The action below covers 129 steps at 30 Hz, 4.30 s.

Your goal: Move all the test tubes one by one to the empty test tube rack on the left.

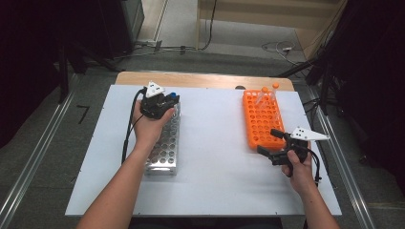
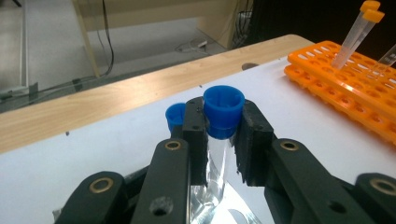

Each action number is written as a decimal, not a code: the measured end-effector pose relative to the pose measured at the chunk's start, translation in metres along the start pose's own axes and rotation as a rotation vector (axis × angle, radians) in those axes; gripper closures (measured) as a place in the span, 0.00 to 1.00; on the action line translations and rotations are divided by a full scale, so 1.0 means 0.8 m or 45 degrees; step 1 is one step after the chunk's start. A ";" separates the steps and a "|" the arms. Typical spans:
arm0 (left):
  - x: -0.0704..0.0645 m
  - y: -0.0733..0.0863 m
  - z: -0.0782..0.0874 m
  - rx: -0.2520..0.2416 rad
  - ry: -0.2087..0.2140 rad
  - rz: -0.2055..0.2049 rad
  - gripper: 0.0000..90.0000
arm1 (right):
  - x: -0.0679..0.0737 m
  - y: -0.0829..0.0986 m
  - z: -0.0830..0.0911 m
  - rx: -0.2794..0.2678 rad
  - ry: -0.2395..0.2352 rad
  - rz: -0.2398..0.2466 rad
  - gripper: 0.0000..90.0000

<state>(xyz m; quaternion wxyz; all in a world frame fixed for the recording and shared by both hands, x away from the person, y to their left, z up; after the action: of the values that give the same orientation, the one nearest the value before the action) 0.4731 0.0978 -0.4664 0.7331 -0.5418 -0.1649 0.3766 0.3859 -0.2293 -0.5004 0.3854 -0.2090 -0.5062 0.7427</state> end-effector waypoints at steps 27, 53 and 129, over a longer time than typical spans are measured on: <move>-0.020 0.008 0.013 0.003 0.120 0.118 0.47 | -0.016 -0.003 -0.001 -0.016 0.054 -0.023 0.00; -0.106 0.036 0.087 -0.093 0.293 0.116 0.03 | -0.081 -0.008 -0.027 0.082 0.276 -0.077 0.07; -0.161 0.046 0.061 -0.036 0.406 0.015 0.00 | 0.055 -0.032 -0.051 0.052 0.077 0.002 0.82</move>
<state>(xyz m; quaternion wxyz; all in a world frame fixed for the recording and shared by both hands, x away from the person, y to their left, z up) 0.3422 0.0413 -0.4613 0.7402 -0.6059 -0.0485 0.2875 0.3966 -0.1664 -0.4898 0.4041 -0.2236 -0.4790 0.7465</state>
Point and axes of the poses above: each handheld gripper's, and its own axes: z roughly backward along the jaws, y roughly out of its underside, x roughly to its left, the point moved 10 cm from there along -z, roughly forward along the jaws, and after that the axes turned 15 degrees about y, right-handed, at the moved point
